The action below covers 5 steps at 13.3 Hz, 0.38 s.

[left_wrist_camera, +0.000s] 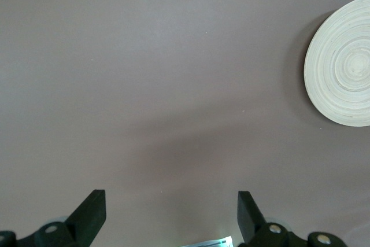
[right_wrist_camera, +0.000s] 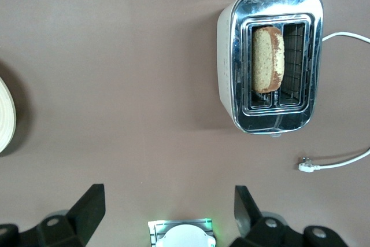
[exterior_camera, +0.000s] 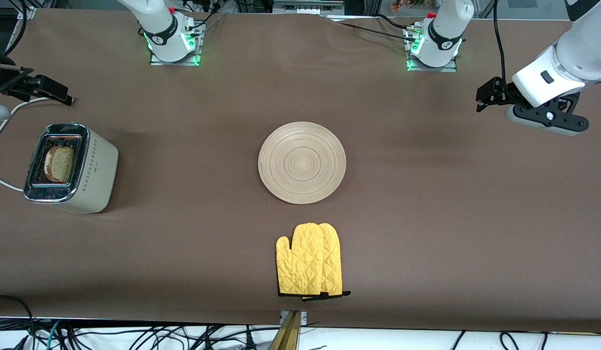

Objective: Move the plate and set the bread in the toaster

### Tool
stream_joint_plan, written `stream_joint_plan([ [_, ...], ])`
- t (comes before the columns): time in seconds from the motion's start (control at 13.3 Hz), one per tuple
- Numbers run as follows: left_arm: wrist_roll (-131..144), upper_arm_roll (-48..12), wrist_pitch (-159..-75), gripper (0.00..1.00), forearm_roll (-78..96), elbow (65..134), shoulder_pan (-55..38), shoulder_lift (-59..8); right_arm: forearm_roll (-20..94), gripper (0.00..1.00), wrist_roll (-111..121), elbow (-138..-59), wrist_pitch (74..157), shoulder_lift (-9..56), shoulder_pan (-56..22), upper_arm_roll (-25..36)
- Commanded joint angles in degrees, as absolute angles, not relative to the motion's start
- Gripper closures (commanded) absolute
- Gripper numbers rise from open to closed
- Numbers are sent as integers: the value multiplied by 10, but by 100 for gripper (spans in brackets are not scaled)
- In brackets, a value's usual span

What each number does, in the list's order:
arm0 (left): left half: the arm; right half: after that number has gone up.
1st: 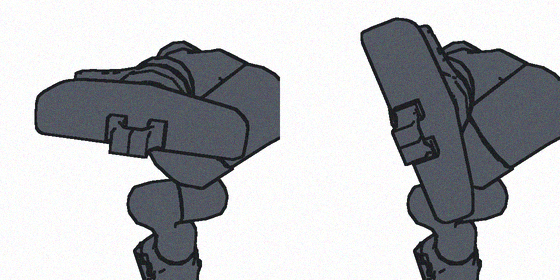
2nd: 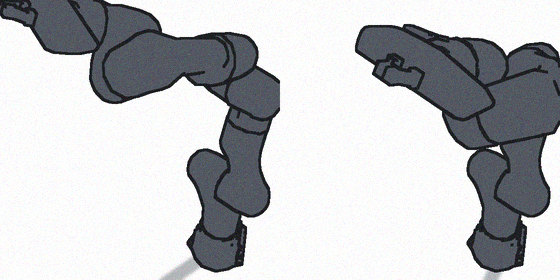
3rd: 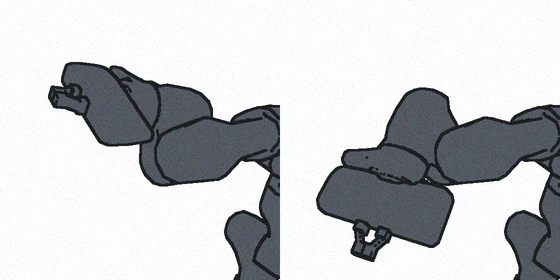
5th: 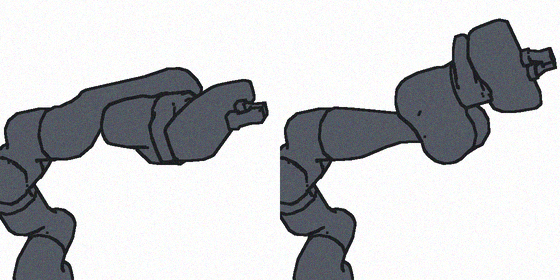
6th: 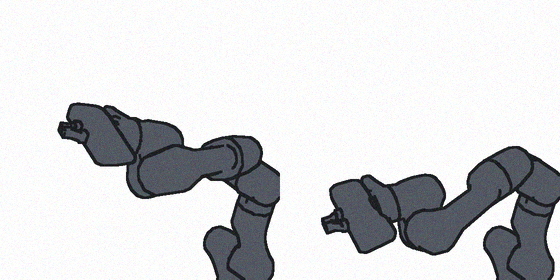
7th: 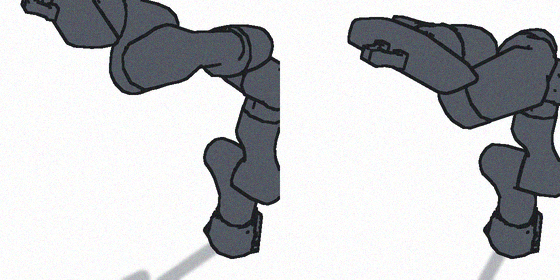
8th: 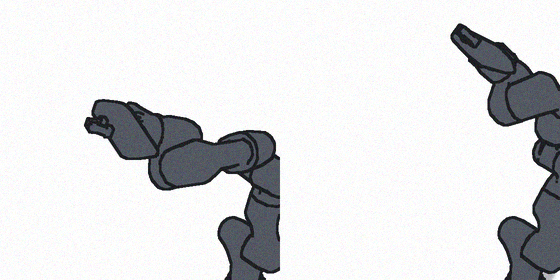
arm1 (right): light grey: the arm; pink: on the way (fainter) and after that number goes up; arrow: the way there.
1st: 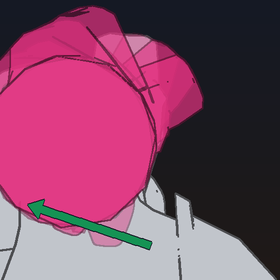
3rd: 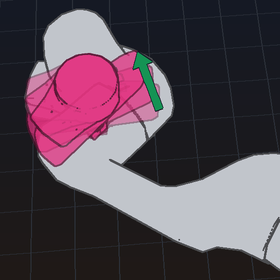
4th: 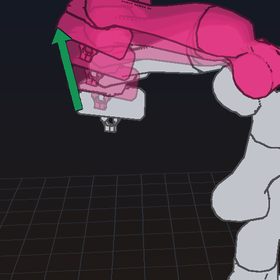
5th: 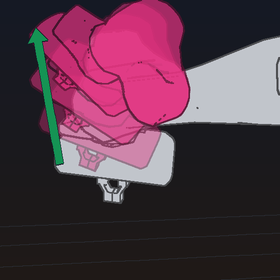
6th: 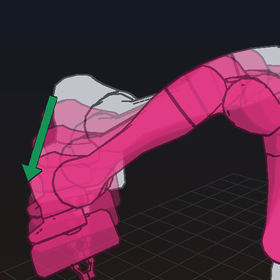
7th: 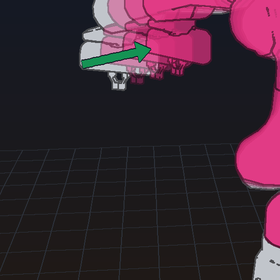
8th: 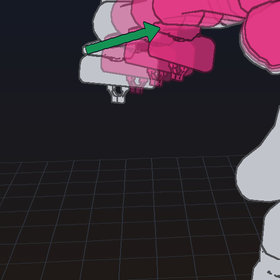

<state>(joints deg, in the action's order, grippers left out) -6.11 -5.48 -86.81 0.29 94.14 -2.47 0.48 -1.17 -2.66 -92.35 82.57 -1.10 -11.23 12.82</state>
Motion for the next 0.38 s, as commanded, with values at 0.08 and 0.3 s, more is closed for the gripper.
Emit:
stream_joint_plan([
  [0.08,-55,-56,-858,0,-20,933,-30,9,-4,1,-11,-914,810,-11,-107,124],
  [0.3,-55,-55,-858,0,-20,933,-30,9,-4,1,-7,-913,809,-11,-107,121],
])
